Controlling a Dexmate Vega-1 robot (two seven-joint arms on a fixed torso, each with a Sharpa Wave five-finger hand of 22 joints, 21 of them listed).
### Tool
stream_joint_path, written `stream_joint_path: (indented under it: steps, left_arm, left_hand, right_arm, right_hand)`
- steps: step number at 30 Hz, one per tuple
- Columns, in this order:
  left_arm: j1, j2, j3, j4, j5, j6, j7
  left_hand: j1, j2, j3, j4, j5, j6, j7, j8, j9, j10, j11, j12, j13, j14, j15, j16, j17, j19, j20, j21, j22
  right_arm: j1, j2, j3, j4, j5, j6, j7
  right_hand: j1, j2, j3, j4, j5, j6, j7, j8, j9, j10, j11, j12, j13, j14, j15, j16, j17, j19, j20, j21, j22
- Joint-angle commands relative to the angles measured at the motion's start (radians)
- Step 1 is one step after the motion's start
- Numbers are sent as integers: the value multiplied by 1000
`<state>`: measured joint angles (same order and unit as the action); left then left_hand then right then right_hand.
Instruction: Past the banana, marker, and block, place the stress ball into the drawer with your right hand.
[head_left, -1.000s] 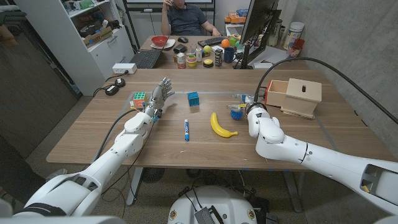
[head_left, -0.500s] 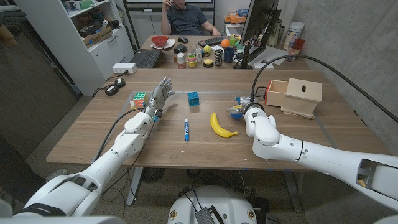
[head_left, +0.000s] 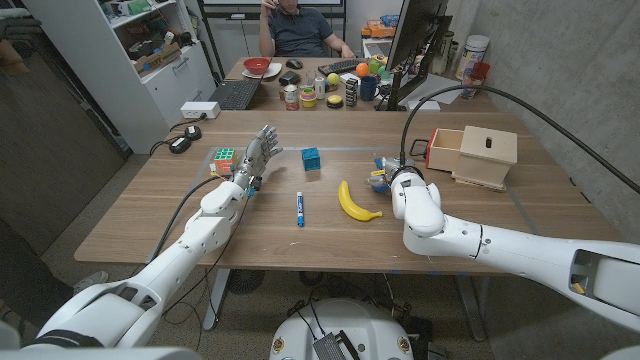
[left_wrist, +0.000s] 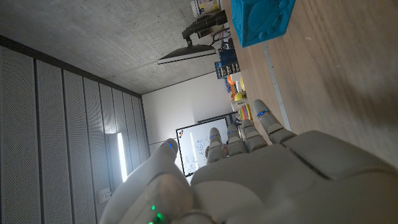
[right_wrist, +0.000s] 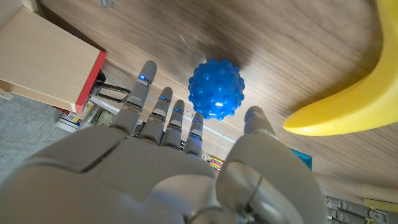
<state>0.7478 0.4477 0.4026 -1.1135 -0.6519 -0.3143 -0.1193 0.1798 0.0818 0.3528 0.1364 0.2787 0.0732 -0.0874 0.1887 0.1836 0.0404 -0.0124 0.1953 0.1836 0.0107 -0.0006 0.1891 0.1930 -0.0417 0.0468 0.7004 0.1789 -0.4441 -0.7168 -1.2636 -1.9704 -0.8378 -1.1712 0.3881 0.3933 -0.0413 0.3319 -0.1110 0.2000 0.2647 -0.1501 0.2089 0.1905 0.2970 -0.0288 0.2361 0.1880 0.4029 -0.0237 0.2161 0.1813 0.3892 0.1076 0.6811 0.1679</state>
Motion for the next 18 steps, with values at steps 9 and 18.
stream_joint_path:
  steps: [9, 18]
  left_arm:
    - [7, 3, -1, -11, -1, 1, 2]
    - [10, 5, -1, -17, 0, 2, 4]
  left_hand:
    - [2, -2, -8, 0, 3, 0, -5, 5, 3, 4, 3, 4, 4, 4, 8, 4, 2, -2, 5, -3, 5]
    - [0, -2, -10, 0, 3, -1, -6, 5, 3, 3, 5, 4, 4, 4, 8, 5, 2, -2, 5, -4, 6]
  right_arm:
    - [10, 10, -36, 9, -107, -32, 94]
    - [1, 16, -20, 16, -137, -15, 131]
  right_hand:
    - [101, 35, 36, -36, 18, 47, -8, 4, 3, 74, -34, 20, 3, 165, -90, 22, 6, 139, -36, 18, 12]
    - [153, 51, 55, -42, 24, 34, 3, -7, 3, 99, -46, 21, 4, 324, -132, 54, 14, 235, -83, 47, 17]
